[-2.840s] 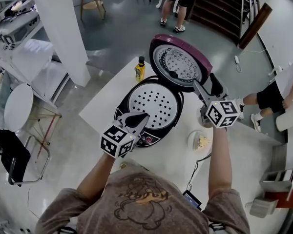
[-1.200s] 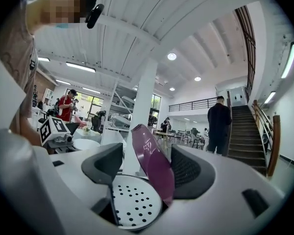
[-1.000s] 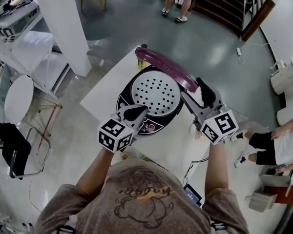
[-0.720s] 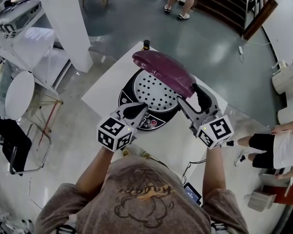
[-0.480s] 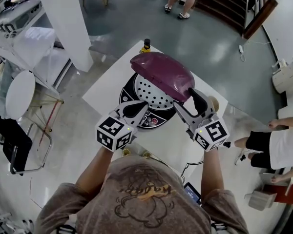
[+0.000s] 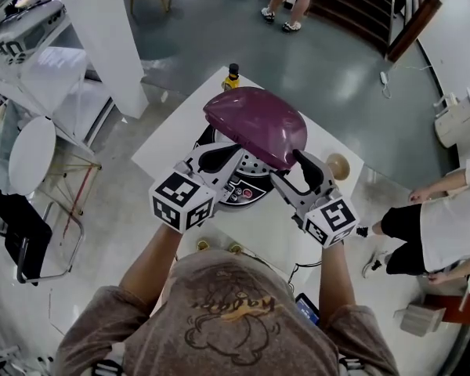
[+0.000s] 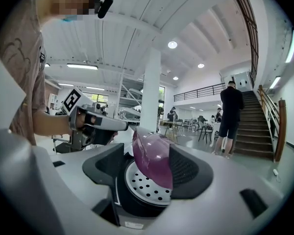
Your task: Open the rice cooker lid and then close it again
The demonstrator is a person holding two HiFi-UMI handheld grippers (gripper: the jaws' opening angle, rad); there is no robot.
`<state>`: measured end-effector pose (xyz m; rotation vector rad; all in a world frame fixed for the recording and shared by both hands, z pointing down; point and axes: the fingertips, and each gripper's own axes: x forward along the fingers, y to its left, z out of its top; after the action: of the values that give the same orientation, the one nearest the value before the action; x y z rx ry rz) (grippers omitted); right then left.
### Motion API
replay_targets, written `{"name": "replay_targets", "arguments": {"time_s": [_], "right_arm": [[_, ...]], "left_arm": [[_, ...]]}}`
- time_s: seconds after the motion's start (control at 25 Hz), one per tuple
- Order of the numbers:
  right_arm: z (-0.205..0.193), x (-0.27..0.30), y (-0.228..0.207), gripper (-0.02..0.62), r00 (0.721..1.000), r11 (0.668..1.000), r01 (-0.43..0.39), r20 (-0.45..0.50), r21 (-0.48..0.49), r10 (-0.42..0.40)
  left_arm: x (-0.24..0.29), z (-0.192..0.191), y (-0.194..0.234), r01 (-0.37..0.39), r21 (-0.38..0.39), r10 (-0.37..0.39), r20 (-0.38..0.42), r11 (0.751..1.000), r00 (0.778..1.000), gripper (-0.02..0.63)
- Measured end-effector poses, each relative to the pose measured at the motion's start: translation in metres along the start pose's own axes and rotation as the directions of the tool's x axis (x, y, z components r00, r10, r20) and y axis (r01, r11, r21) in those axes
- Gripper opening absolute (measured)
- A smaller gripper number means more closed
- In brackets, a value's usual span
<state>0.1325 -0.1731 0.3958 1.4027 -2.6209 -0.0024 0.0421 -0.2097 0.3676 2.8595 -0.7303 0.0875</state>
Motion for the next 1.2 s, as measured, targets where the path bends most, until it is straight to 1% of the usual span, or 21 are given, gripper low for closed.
{"name": "replay_targets", "arguments": {"time_s": [0.16, 0.32, 0.52, 0.76, 0.96, 1.2], "right_arm": [[-0.01, 0.0, 0.006, 0.285, 1.0, 1.0, -0.01, -0.02, 0.006, 0.01], [-0.017, -0.002, 0.012, 0.287, 0.999, 1.0, -0.019, -0.036, 0.015, 0.02], [-0.023, -0.004, 0.016, 0.288, 0.999, 0.999, -0.02, -0.039, 0.033, 0.022], [-0.029, -0.004, 0.017, 0.282, 0.999, 0.998, -0.021, -0.04, 0.061, 0.023], [-0.041, -0.004, 0.021, 0.276, 0.998, 0.995, -0.036, -0.056, 0.091, 0.041], [-0.054, -0.001, 0.024, 0.261, 0.996, 0.991, -0.04, -0.077, 0.129, 0.05]], "left_arm": [[0.012, 0.01, 0.002, 0.005, 0.02, -0.005, 0.006, 1.0, 1.0, 0.02], [0.02, 0.007, 0.003, 0.005, 0.021, -0.004, -0.011, 1.0, 1.0, 0.02], [0.025, -0.004, 0.007, -0.004, 0.02, 0.005, -0.036, 1.0, 0.999, 0.02], [0.029, -0.024, 0.012, -0.015, 0.019, 0.017, -0.088, 1.0, 0.996, 0.02], [0.029, -0.04, 0.011, -0.02, 0.023, 0.023, -0.121, 1.0, 0.992, 0.02], [0.027, -0.059, 0.014, -0.026, -0.002, 0.025, -0.155, 1.0, 0.988, 0.02]]}}
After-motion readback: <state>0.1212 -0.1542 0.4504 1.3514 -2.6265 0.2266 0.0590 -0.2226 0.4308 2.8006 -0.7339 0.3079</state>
